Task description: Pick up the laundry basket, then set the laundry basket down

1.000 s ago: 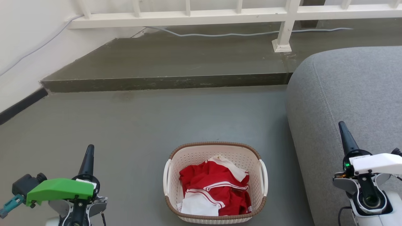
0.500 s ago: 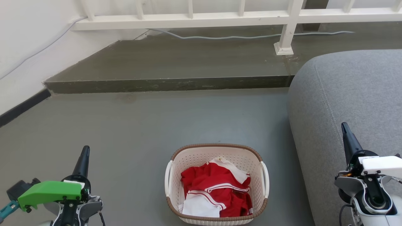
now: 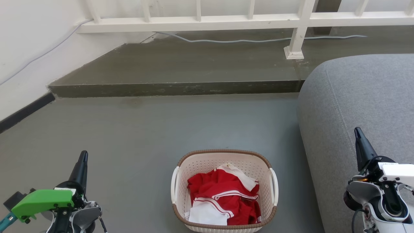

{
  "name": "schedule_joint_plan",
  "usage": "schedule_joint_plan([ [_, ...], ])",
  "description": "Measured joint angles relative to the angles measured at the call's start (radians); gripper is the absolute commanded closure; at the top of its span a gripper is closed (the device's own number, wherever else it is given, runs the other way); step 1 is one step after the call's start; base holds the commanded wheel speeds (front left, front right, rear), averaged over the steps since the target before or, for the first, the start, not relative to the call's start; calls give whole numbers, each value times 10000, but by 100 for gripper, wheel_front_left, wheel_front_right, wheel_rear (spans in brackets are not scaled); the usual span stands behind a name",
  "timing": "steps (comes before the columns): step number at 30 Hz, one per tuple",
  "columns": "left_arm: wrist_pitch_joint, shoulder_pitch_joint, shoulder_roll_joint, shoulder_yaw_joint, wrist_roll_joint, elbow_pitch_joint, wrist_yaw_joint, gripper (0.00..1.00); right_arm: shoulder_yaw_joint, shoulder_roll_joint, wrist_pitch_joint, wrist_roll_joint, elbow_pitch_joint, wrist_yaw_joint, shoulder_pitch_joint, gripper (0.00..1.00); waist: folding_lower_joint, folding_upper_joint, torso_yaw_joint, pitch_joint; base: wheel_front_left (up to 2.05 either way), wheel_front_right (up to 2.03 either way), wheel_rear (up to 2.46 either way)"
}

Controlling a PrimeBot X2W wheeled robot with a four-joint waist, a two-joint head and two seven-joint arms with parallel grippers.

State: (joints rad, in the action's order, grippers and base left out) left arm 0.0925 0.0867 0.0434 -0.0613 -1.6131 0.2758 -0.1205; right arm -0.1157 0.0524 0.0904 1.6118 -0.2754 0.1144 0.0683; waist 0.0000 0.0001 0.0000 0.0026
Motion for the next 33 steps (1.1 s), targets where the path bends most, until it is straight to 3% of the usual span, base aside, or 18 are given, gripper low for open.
schedule_joint_plan([
  [33,46,0,-2,-17,-31,2,-17,100,-25,-29,2,0,-2,2,0,100,0,0,0,2,0,0,0],
])
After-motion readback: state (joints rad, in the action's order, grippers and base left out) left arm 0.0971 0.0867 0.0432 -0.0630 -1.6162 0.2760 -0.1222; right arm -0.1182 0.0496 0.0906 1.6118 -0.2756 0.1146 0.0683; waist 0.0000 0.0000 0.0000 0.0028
